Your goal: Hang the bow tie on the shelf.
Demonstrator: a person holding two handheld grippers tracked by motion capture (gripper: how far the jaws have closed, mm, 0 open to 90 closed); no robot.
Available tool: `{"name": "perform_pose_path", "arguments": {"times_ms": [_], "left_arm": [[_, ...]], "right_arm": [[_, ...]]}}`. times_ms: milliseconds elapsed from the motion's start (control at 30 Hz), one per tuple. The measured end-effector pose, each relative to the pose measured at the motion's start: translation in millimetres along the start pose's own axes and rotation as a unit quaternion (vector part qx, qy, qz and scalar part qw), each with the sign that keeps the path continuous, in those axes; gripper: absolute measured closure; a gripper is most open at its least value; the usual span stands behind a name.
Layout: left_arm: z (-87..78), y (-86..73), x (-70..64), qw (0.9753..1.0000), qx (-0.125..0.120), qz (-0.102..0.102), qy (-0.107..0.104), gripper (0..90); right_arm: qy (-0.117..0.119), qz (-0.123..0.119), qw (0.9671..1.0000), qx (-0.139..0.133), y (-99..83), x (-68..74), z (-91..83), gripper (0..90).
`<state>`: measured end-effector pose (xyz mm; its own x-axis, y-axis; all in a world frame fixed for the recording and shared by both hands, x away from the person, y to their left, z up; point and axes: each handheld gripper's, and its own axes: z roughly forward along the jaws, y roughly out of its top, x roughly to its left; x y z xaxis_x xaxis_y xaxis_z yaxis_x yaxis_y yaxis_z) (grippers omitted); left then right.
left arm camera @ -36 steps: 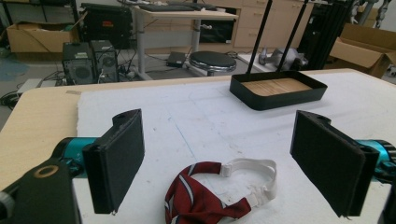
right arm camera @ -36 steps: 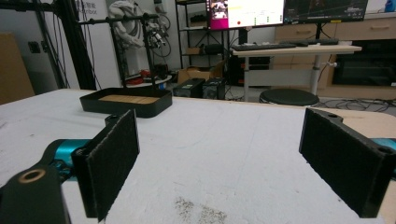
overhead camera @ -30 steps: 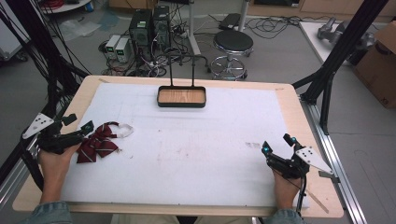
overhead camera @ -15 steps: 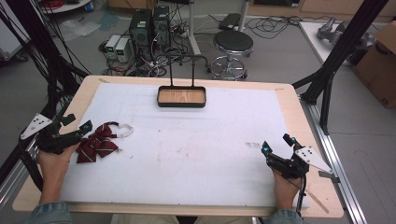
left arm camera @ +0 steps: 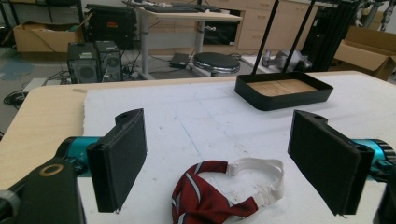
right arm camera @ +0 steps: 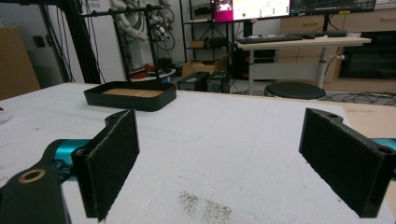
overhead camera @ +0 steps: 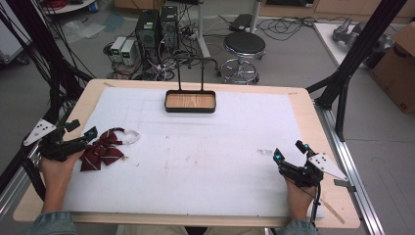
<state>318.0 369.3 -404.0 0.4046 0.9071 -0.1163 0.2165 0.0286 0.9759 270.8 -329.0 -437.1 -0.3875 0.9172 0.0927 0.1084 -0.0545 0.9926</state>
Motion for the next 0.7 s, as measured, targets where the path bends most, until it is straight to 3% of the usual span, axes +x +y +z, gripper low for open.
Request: {"name": "perform_pose_path", "arguments": {"times_ms": [433,700], "left_arm": [[4.7,-5.5,5.1,0.9995,0.031,-0.001,0.008,22.3],[10.3,-14.3,11.9,0.9966,0.078,0.01,0.024,26.0]], "right_arm": [[0.001,0.0,1.0,0.005,-0.4,-0.1,0.5,11.3],[0.003,-0.001,1.0,0.006,-0.6,0.1,1.0,11.3]]}}
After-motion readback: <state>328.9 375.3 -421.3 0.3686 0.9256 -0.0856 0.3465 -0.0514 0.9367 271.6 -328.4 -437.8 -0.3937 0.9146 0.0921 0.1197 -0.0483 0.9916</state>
